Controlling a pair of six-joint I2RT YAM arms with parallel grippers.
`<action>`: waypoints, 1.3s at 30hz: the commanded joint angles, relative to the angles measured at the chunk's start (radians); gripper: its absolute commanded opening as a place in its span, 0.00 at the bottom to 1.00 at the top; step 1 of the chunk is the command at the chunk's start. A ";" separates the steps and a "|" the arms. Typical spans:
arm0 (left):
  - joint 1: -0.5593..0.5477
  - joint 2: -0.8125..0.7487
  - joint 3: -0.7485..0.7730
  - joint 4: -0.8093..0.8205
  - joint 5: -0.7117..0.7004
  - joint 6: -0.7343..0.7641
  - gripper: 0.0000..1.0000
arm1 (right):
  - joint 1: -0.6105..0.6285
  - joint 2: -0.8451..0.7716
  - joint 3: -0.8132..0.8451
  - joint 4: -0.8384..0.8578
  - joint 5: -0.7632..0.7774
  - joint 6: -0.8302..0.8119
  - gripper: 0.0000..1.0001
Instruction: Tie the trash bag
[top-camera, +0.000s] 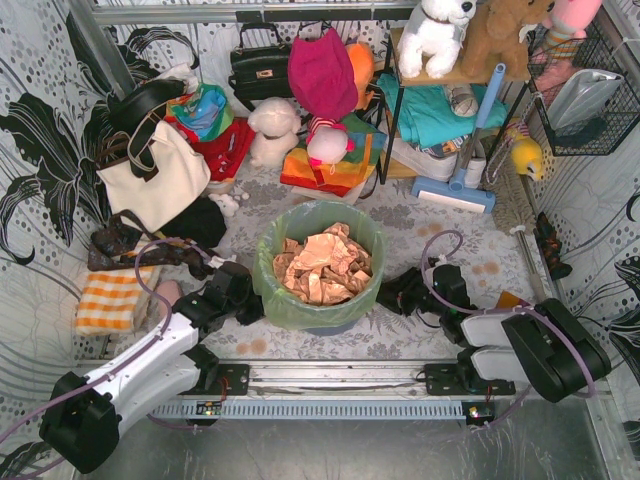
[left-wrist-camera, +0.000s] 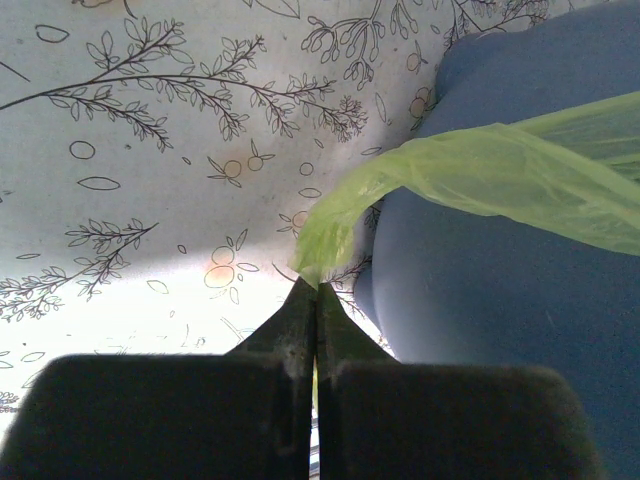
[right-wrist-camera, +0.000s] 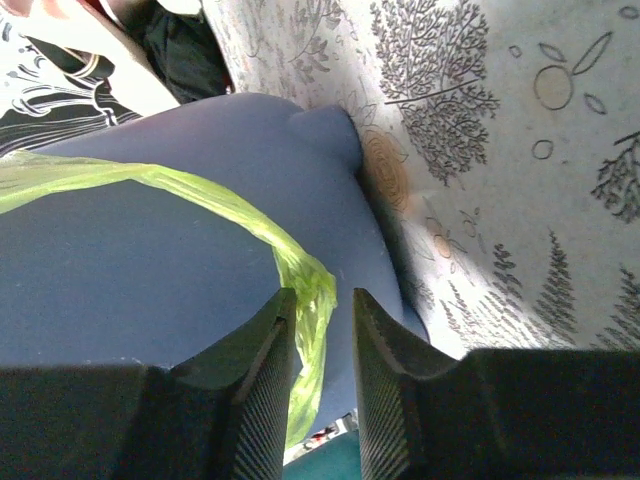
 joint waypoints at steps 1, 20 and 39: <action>0.004 -0.001 0.031 0.014 -0.001 0.014 0.00 | 0.012 0.038 -0.013 0.187 -0.014 0.065 0.27; 0.002 -0.139 0.094 -0.123 -0.127 -0.056 0.00 | 0.014 -0.421 0.061 -0.489 0.173 -0.082 0.00; 0.001 -0.162 0.131 -0.183 -0.180 -0.075 0.00 | 0.013 -0.477 0.411 -1.192 0.427 -0.501 0.08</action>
